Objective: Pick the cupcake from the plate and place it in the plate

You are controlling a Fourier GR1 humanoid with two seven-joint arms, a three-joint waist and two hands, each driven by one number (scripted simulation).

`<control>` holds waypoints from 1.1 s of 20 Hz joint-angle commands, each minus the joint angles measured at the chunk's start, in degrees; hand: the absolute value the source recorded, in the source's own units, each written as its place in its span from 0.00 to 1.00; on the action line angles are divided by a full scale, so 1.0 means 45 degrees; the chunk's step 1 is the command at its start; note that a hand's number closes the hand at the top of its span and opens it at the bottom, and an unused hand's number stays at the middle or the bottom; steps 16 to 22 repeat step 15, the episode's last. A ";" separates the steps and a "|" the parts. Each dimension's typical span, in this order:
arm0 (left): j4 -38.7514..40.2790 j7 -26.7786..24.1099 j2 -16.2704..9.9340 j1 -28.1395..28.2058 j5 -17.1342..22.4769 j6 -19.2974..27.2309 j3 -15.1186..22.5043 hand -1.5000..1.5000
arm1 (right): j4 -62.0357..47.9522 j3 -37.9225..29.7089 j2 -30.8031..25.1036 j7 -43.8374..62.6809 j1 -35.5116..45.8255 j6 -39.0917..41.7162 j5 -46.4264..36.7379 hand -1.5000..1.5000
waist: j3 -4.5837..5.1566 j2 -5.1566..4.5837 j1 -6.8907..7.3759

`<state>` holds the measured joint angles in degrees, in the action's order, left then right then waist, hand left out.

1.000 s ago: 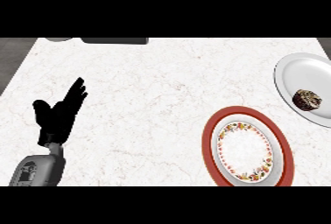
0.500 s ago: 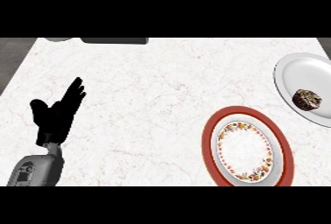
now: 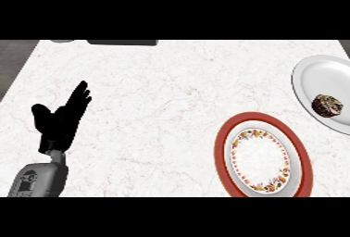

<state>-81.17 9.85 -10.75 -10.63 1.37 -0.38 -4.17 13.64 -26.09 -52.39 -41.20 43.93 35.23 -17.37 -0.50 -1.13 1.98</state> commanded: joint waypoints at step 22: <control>-0.0167 -0.0220 0.0153 0.0043 -0.0093 -0.0015 0.0168 0.50 | 0.0436 0.0411 -0.0719 -0.1676 -0.1341 0.2075 0.0697 0.00 | -0.0048 -0.0086 0.0269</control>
